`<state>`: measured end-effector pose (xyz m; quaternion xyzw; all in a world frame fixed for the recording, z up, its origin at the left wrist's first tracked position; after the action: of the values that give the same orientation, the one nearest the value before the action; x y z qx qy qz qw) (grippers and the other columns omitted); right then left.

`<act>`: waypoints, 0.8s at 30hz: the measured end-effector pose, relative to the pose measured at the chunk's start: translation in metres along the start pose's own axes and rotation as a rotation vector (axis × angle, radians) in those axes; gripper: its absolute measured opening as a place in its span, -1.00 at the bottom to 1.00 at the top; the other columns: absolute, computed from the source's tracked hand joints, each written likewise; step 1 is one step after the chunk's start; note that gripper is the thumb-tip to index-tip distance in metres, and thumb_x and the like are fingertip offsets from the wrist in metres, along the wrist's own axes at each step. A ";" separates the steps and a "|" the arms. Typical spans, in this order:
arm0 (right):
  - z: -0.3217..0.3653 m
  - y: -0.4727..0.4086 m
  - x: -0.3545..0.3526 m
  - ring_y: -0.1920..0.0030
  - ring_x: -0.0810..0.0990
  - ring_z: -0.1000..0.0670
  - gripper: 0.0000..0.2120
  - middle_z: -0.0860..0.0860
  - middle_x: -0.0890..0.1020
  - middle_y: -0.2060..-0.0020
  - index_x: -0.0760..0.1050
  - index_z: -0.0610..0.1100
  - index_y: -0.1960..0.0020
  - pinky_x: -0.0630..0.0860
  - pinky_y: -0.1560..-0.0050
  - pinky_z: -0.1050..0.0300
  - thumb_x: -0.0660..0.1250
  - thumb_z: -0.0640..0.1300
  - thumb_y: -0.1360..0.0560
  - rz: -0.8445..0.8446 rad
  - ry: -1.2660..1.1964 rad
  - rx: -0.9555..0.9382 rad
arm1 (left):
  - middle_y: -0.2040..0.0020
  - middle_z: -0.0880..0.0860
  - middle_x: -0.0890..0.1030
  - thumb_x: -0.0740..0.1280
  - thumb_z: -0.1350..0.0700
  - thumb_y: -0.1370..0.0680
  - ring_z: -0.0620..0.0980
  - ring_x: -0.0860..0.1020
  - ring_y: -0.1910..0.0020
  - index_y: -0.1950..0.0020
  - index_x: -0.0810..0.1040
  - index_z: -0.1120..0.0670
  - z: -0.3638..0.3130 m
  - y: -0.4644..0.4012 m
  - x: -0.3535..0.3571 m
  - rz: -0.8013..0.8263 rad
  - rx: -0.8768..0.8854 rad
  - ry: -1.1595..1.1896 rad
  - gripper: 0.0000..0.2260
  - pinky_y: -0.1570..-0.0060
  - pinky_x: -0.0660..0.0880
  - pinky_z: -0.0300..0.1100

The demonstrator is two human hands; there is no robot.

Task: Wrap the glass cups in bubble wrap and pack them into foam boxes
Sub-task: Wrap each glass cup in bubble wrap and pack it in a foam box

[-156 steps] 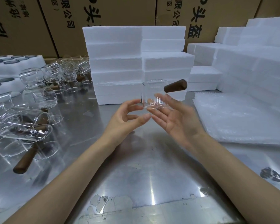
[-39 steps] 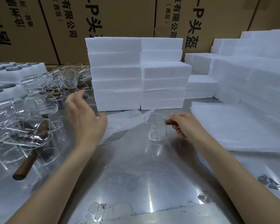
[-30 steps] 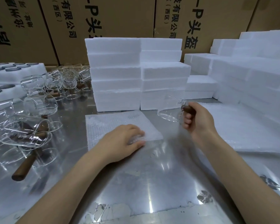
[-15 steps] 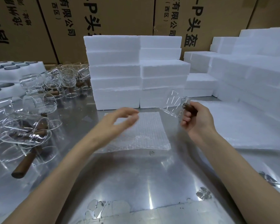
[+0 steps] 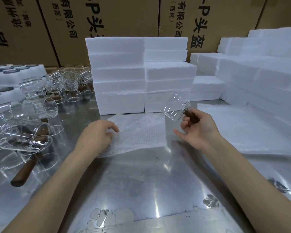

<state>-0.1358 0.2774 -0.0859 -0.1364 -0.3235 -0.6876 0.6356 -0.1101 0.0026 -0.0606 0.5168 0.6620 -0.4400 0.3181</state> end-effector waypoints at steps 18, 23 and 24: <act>0.002 0.003 0.003 0.47 0.34 0.07 -0.74 0.03 0.38 0.47 0.43 -0.10 0.27 0.50 0.05 0.05 0.19 -0.07 -0.58 0.007 -0.034 -0.021 | 0.39 -0.12 0.59 0.42 -0.07 -0.46 -0.24 0.49 0.41 0.30 0.55 -0.01 -0.080 0.037 0.039 0.286 0.156 0.228 -0.80 0.34 0.41 -0.35; 0.008 0.006 0.007 0.50 0.36 0.07 -0.72 0.03 0.38 0.48 0.43 -0.11 0.29 0.52 0.16 0.08 0.19 -0.07 -0.58 0.054 -0.095 -0.051 | 0.50 -0.14 0.53 0.42 -0.04 -0.49 -0.25 0.39 0.55 0.33 0.65 -0.04 -0.069 0.031 0.034 0.335 0.059 0.504 -0.79 0.51 0.29 -0.42; 0.009 0.007 0.008 0.50 0.36 0.07 -0.72 0.03 0.38 0.47 0.43 -0.11 0.29 0.52 0.19 0.10 0.20 -0.07 -0.57 0.063 -0.101 -0.055 | 0.49 -0.11 0.53 0.41 -0.03 -0.50 -0.22 0.39 0.56 0.30 0.67 -0.04 -0.068 0.031 0.035 0.358 0.036 0.547 -0.80 0.53 0.29 -0.41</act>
<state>-0.1320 0.2767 -0.0721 -0.1987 -0.3315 -0.6682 0.6357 -0.0871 0.0813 -0.0711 0.7295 0.6136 -0.2338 0.1916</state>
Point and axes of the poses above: each hand's wrist, its own y-axis away from the middle knuckle, its own x-axis out of the palm, z = x × y, the point moved 8 cm from there along -y, towards the middle knuckle
